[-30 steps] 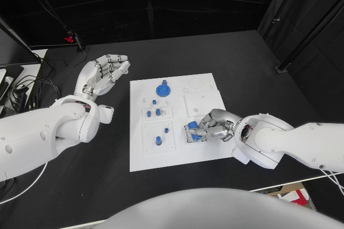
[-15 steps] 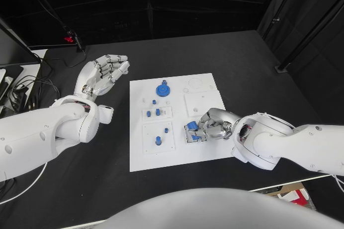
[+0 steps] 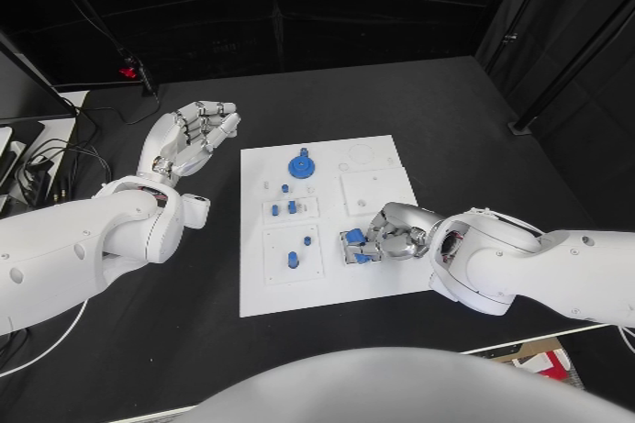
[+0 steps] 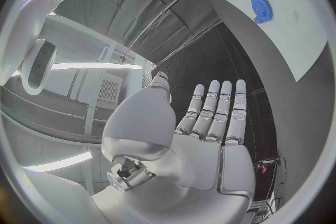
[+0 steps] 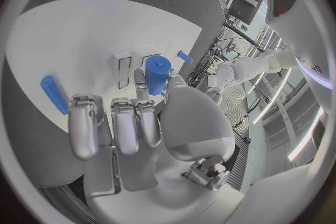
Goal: Assemble the parts on the task board
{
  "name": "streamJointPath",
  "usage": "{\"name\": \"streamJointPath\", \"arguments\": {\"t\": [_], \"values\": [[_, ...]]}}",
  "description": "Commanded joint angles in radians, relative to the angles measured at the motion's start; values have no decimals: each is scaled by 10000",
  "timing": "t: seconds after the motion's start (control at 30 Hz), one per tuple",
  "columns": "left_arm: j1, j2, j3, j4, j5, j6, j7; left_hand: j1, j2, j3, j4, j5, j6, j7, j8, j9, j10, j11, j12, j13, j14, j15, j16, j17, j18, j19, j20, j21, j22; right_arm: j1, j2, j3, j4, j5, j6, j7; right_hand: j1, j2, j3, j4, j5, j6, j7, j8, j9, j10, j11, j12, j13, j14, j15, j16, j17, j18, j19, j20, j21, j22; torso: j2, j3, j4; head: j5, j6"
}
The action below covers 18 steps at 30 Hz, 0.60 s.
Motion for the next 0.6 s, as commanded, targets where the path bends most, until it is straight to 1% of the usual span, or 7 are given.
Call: {"name": "streamJointPath", "arguments": {"t": [0.03, 0.2, 0.3, 0.47, 0.6], "values": [[12, 1, 9, 6, 6, 88, 65, 33, 104, -60, 11, 59, -51, 1169, 33, -8, -39, -6, 36, -14, -63, -24, 36, -14, -33, 81, -7, 22, -9, 12, 25, 4, 7, -311, 389, -272, -117, -21, -72, -16, -74, -23, -41, 34, 11, 1042, -52, 25, 2632, 1040, -86, 25, 2628, 2, 731, -67, -51, 2430, 6, 2, -3, -1, 1], [12, 6, 9, 8, 6, 98, 63, 34, 104, -61, 11, 59, -51, 1169, 33, -8, -39, -6, 36, -14, -62, -24, 37, -15, -33, 80, -7, 22, -9, 12, 75, 4, -23, -327, 450, -311, -159, 32, -136, -19, -209, -41, -44, 57, 32, 1042, -55, 25, 2632, 1040, -95, 25, 2628, 6, 723, -76, -64, 2425, 12, 0, -3, 3, 1], [11, 10, 9, 9, 6, 103, 58, 39, 113, -69, 12, 67, -56, 1169, 40, -9, -42, -6, 46, -15, -57, -25, 50, -23, -34, 79, -7, 22, -16, 12, 126, 4, -57, -331, 483, -344, -221, 91, -212, -17, -375, -65, -41, 79, 54, 1042, -54, 25, 2632, 1040, -97, 25, 2628, 6, 722, -82, -68, 2424, 12, -4, -6, 3, 1], [11, 14, 9, 14, 6, 117, 56, 39, 113, -69, 12, 67, -56, 1169, 40, -9, -42, -6, 46, -15, -57, -25, 50, -23, -34, 79, -7, 22, -16, 12, 189, 4, -106, -333, 535, -405, -284, 161, -311, -18, -553, -87, -41, 112, 84, 1042, -53, 25, 2632, 1040, -99, 25, 2628, 8, 717, -85, -76, 2421, 12, 2, 5, 3, 1], [11, 12, 9, 14, 6, 119, 53, 43, 123, -74, 13, 75, -59, 1169, 45, -9, -44, -6, 52, -15, -55, -26, 59, -30, -34, 78, -7, 21, -20, 12, 237, 5, -142, -334, 558, -441, -425, 262, -468, -16, -852, -97, -42, 162, 126, 1042, -56, 25, 2632, 1040, -103, 25, 2628, 9, 716, -90, -79, 2421, 3, 2, -4, 14, 1]]}}
